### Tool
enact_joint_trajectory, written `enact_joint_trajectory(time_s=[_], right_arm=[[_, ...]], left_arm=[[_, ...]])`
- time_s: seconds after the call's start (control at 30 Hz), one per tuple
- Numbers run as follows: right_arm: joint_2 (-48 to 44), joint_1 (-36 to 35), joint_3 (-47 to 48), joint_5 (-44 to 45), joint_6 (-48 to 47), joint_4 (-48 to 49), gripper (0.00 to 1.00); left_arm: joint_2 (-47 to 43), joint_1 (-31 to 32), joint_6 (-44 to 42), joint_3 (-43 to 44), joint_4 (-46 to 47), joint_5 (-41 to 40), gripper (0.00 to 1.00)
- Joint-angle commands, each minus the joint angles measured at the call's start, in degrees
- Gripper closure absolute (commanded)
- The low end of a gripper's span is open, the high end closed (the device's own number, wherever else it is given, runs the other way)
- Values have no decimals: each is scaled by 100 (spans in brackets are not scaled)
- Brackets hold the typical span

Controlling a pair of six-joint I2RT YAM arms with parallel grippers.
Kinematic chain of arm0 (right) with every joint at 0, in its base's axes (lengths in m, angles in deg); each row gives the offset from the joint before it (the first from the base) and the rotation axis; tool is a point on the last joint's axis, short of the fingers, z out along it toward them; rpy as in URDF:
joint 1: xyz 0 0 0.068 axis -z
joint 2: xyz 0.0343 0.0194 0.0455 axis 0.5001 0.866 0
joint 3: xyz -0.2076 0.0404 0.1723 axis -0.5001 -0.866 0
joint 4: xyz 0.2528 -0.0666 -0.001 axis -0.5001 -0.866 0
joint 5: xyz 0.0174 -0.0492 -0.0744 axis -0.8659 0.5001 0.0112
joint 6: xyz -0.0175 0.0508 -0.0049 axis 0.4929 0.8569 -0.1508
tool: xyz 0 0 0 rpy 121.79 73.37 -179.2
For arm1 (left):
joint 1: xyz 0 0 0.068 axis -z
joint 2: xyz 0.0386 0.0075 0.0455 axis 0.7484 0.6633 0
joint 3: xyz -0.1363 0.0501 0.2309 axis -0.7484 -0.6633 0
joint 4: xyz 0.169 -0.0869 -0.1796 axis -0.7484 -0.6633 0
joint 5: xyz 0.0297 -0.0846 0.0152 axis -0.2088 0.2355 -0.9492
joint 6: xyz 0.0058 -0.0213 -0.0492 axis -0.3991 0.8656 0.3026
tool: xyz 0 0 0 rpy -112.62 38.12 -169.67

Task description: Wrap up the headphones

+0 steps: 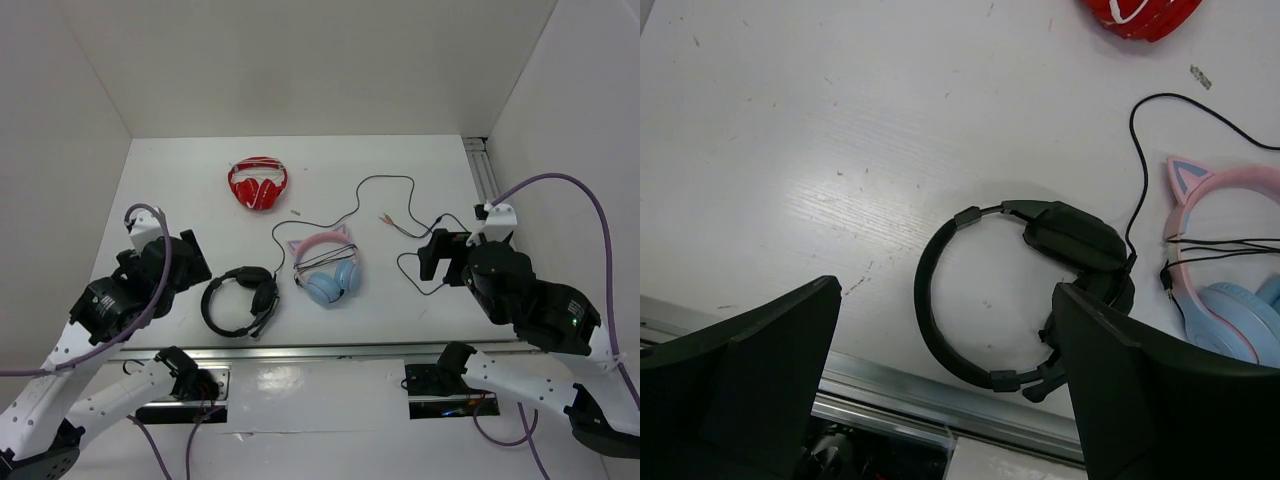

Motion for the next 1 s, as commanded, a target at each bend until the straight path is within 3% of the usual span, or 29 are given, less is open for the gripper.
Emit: enact_joint_trajectory(time_s=[0.0,0.13,0.3,0.4,0.47,0.6,0.8,0.97], right_arm=[[-29,-17,-21,189,-20,340,0],[-344,-17,-21,-127,-142,690,0],[-889,-17,-345,-295,-353,1481,0],[-865,-17,-346,-409,-415,1483,0],[-628,-17,-285,-471,-415,1395,0],[-293,-17,-355,-812,-415,1499,0],[-161,-17,-802,-1330,-537,2043,0],[-161,-17,-1023,-1709,-600,2325,0]], left_arm=[[115,13,176,-66,150,-172,0],[299,13,-97,-269,659,144,0],[633,-40,-97,-155,519,197,0],[695,-93,392,-77,361,197,0],[765,-93,500,-14,361,643,0],[985,-93,1717,-233,89,952,0],[986,-93,3538,-1568,36,1024,0],[1196,-93,4192,-2298,-35,918,0]])
